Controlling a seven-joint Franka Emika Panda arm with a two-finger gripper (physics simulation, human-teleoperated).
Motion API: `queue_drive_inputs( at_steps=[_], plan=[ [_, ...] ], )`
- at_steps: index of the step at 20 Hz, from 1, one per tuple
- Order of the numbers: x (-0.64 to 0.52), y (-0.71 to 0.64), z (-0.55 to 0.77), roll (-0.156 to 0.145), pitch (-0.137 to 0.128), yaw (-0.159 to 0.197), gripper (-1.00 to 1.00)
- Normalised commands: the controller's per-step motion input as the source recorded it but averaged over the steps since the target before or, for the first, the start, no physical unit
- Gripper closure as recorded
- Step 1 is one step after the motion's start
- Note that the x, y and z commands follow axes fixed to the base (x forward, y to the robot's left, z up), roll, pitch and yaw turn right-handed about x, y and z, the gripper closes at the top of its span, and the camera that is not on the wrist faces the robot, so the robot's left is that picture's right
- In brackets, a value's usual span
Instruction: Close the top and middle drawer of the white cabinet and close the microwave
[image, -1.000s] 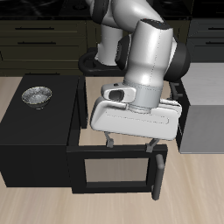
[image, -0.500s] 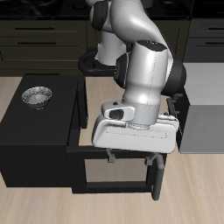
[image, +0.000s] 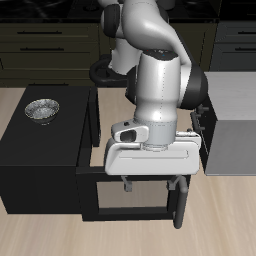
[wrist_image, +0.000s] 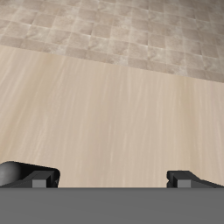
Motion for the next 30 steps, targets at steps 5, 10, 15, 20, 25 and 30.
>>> queue_drive_inputs(
  at_steps=[5, 10, 15, 20, 25, 30],
  plan=[
    [-0.06, 0.05, -0.44, 0.041, 0.124, 0.054, -1.0],
    [-0.19, 0.07, -0.41, 0.06, 0.091, 0.07, -1.0],
    [-0.16, 0.05, -0.17, 0.031, 0.047, 0.049, -1.0],
    [-0.17, -0.02, -0.04, 0.01, 0.018, 0.049, -1.0],
    [-0.11, -0.11, 0.04, -0.012, 0.018, 0.042, -1.0],
    [-0.16, -0.1, 0.04, 0.021, 0.019, 0.017, -1.0]
  ],
)
